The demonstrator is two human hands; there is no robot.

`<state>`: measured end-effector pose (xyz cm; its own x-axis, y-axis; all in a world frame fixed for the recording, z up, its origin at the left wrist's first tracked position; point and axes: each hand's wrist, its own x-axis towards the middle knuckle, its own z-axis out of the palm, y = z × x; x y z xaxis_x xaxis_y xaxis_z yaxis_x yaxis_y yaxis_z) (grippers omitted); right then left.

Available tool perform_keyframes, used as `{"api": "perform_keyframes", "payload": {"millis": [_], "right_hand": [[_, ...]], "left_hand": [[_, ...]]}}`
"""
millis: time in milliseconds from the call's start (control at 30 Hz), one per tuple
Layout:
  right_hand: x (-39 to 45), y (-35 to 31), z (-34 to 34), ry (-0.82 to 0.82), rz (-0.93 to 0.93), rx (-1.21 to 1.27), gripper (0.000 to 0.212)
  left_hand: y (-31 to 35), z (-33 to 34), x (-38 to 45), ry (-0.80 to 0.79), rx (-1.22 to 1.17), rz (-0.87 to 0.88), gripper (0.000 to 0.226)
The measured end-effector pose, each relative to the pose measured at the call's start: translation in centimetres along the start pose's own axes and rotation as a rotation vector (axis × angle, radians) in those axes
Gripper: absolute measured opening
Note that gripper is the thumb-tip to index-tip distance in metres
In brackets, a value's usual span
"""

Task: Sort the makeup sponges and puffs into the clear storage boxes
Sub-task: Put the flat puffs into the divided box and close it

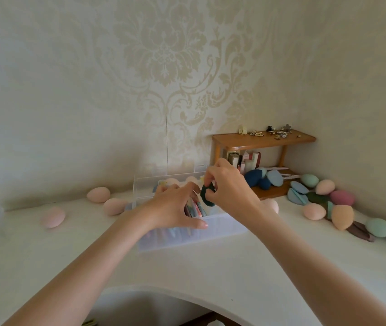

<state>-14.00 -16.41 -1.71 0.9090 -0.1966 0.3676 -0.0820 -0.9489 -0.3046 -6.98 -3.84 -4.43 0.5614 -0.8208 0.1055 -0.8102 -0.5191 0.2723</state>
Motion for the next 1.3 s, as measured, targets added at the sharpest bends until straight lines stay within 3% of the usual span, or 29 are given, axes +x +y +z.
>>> {"api": "perform_keyframes", "payload": {"millis": [233,400,667,733,800,900,967,1033,1300], "right_hand": [[0.1,-0.7,1.2,-0.099,-0.021,-0.126,0.022],[-0.5,-0.1,1.6,-0.172,-0.049,-0.174,0.027],[-1.2,0.4,1.9,-0.213,-0.098,0.012,0.024],[-0.7,0.8,1.8,-0.176,-0.089,0.132,0.022],[0.2,1.9,0.9,-0.039,-0.016,0.232,0.023],[2.1,5.1,-0.5,0.196,0.277,0.301,0.024],[3.4,7.1,-0.1,0.068,0.379,0.183,0.027],[4.6,8.1,1.2,-0.055,0.366,0.136,0.03],[7.5,6.7,4.0,-0.155,0.451,0.393,0.028]], "left_hand": [[0.1,0.0,0.0,-0.006,0.057,0.007,0.045],[-0.1,-0.2,-0.1,-0.018,0.062,0.025,0.049],[-0.4,-1.1,-0.6,-0.061,0.081,0.016,0.055],[-0.9,-1.4,-0.8,-0.105,0.101,-0.006,0.067],[-1.3,-1.7,-0.8,-0.149,0.131,-0.028,0.078],[-1.5,-2.2,-0.7,-0.209,0.081,-0.054,0.078],[-1.4,-2.4,-0.5,-0.254,0.028,-0.069,0.077],[-1.5,-2.6,-0.4,-0.292,0.026,-0.075,0.077],[-1.6,-3.1,0.2,-0.368,0.066,-0.091,0.074]]}}
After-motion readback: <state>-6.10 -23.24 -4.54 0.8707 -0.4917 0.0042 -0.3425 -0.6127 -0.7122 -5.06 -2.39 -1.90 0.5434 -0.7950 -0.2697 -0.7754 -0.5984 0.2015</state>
